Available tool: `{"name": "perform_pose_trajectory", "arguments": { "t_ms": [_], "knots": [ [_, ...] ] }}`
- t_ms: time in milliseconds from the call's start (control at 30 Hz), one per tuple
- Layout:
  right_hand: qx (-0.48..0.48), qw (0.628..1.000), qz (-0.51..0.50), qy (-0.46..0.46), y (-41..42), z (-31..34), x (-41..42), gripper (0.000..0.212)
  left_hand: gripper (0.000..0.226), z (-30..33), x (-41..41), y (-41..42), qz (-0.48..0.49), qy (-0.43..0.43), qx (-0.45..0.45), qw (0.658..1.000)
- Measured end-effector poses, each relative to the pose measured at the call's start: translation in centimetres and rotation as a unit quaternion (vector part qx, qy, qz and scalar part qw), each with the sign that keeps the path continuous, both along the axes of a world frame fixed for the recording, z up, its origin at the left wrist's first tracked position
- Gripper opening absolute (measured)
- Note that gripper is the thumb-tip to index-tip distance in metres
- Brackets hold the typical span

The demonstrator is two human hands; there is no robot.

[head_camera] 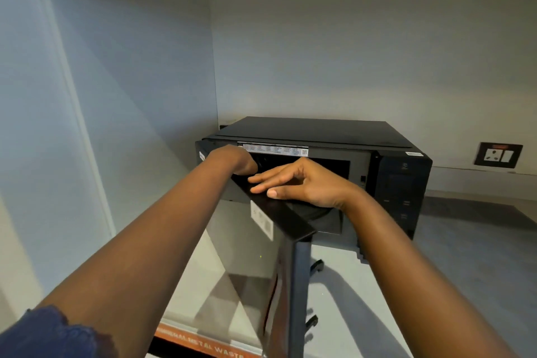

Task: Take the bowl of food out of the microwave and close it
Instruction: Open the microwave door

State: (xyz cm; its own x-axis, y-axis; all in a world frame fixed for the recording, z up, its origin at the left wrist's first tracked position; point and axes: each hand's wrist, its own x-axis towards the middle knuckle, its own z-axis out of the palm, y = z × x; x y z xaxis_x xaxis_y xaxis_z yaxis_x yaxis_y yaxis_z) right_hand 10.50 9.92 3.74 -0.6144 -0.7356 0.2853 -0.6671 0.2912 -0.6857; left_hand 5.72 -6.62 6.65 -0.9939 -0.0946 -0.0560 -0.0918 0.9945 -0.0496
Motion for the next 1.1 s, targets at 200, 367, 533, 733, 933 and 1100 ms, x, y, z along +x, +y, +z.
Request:
{"name": "perform_pose_trajectory", "arguments": {
  "t_ms": [200,367,533,733,933,1100],
  "knots": [
    [-0.057,0.997,0.03,0.042,-4.5,-1.5,0.7,0.025,0.048,0.7,0.9,-3.0,-0.003,-0.02,-0.052,0.998],
    [-0.086,0.992,0.06,0.072,-8.2,-2.4,1.4,0.027,0.058,1.7,1.7,-5.8,-0.006,-0.049,-0.039,0.998],
    [-0.093,0.988,0.075,0.093,-11.5,-2.9,1.9,0.03,0.063,2.8,2.2,-8.2,-0.025,-0.091,-0.02,0.995],
    [-0.092,0.989,0.064,0.1,-15.1,-3.5,2.2,0.034,0.064,3.6,1.7,-10.6,0.008,-0.123,0.122,0.985],
    [-0.109,0.984,0.068,0.12,-17.8,-4.2,2.5,0.039,0.059,4.5,0.5,-11.1,0.047,-0.134,0.186,0.972],
    [-0.109,0.988,0.069,0.086,-18.3,-5.0,1.5,0.041,0.034,4.1,-0.6,-9.8,0.032,-0.069,0.086,0.993]
  ]
}}
